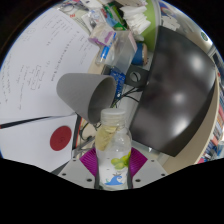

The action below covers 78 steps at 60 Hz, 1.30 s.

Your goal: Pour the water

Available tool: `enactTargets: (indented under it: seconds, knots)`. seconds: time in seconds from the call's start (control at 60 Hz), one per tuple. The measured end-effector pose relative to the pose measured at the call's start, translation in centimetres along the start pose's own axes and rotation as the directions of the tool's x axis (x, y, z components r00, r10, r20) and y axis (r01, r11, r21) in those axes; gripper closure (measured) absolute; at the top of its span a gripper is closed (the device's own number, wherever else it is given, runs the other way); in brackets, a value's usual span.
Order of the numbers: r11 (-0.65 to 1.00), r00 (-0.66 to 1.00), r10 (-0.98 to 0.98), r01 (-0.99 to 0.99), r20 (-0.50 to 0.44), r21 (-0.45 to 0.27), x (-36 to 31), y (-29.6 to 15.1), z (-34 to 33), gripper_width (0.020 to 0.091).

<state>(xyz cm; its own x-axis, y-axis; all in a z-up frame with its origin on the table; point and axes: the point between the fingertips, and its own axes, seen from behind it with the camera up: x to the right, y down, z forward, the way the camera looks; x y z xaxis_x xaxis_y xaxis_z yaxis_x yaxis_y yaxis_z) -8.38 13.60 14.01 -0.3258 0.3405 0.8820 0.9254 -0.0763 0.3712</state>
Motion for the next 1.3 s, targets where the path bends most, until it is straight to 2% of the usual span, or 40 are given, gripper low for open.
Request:
enactTargets:
  seconds: [0.083,0.167,0.267,0.35,0.5,0.617,0.683,1.1,1.2,1.3]
  knots:
    - [0.993,0.993,0.119,-0.119,0.005,0.020,0.8,-0.4,-0.7,0.0729]
    - [0.922,0.922,0.383,-0.385,0.058,0.044,1.4,-0.1,-1.7,0.0730]
    - [0.714,0.714,0.688,-0.698,0.128,0.052,2.5,0.5,-2.9,0.0729]
    - [0.471,0.467,0.866,-0.882,0.179,0.017,2.5,1.9,-3.3,0.0728]
    - [-0.021,-0.026,0.965,-0.999,0.261,-0.024,2.1,3.5,-2.8,0.0730]
    - [-0.236,-0.233,0.938,-0.972,0.255,-0.019,0.9,4.9,-1.9,0.0728]
    - [-0.279,-0.272,0.925,-0.960,0.265,-0.011,0.1,4.7,-1.1,0.0728]
    - [-0.281,-0.258,0.903,-0.960,0.343,0.019,-5.7,-0.1,2.1,0.0721]
    - [-0.298,-0.270,0.902,-0.954,0.337,0.031,-6.0,0.0,2.1,0.0700]
    - [-0.305,-0.278,0.906,-0.952,0.318,0.038,-6.1,0.1,1.9,0.0636]
